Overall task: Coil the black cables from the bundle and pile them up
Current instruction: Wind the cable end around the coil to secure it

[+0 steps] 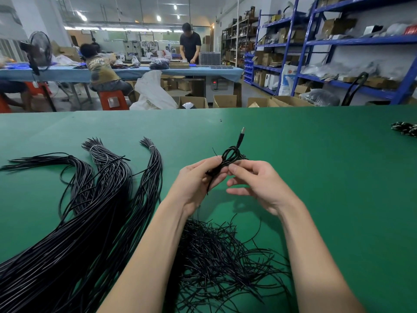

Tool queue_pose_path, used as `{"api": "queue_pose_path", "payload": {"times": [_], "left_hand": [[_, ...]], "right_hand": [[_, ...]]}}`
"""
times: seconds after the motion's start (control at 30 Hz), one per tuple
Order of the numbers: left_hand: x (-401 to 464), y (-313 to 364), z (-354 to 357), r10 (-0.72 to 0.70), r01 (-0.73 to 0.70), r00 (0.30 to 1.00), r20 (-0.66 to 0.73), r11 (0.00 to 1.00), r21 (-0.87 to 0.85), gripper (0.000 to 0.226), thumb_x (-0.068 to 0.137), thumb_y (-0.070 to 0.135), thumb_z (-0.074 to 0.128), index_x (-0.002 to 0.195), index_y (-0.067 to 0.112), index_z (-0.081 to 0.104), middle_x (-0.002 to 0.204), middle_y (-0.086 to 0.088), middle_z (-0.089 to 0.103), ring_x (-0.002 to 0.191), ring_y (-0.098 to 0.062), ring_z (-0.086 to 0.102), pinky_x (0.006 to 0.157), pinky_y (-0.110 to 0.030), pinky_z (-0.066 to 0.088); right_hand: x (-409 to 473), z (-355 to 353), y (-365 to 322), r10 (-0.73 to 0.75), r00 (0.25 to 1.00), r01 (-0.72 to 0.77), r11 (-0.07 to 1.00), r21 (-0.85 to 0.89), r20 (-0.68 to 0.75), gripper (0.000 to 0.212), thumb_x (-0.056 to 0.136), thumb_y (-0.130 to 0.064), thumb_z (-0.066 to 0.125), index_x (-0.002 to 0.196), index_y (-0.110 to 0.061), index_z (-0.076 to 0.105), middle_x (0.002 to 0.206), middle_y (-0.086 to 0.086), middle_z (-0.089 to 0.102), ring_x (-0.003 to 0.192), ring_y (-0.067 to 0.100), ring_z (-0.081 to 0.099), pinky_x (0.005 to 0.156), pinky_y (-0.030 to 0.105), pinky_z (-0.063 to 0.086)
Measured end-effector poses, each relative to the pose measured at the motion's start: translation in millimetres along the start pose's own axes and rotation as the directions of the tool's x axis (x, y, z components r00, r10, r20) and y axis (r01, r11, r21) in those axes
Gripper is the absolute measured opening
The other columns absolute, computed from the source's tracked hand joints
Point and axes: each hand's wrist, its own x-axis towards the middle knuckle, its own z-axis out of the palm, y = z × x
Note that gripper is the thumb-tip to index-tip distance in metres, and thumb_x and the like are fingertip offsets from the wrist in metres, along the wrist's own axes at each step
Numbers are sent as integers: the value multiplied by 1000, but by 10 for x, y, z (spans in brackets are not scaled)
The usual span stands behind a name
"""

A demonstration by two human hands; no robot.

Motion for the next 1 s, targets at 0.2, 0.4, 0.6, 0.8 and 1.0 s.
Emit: {"api": "queue_pose_path", "payload": {"times": [0.2,0.4,0.6,0.8,1.0], "left_hand": [[9,12,-17,-10,7,1000,-28,995,-100,8,85,6,70,82,2,76,86,-12,75,72,-13,72,68,-18,58],[-8,-13,34,14,-17,999,-37,998,-61,10,90,5,66,97,0,69,82,-8,74,72,-11,71,75,-19,59],[-13,-8,27,23,-24,1000,-6,1000,-21,15,93,7,65,105,0,69,90,-9,73,77,-12,71,80,-20,58],[-5,-46,34,29,-31,999,38,999,38,17,93,7,64,107,-2,67,91,-9,70,78,-12,68,83,-20,58],[25,-127,47,90,-90,996,1,991,104,20,94,7,64,109,-4,69,102,-16,71,88,-16,68,92,-24,56]], "right_hand": [[37,64,58,-22,999,21,1000,-11,-29,6,96,-6,66,100,-5,71,76,-3,71,66,5,64,62,26,61],[57,41,44,20,997,-32,989,-147,-80,8,94,-13,70,89,-15,76,65,-15,67,58,1,51,49,15,44],[74,16,13,175,984,-173,984,41,-44,9,93,-7,70,100,-3,73,67,-6,54,51,2,39,40,11,32],[48,-43,55,282,954,-299,908,293,99,16,84,-7,71,97,3,69,67,-2,54,51,3,43,38,8,38],[93,-92,96,264,964,-267,949,168,36,6,89,-1,70,94,2,73,64,-3,56,48,2,44,40,9,40]]}}
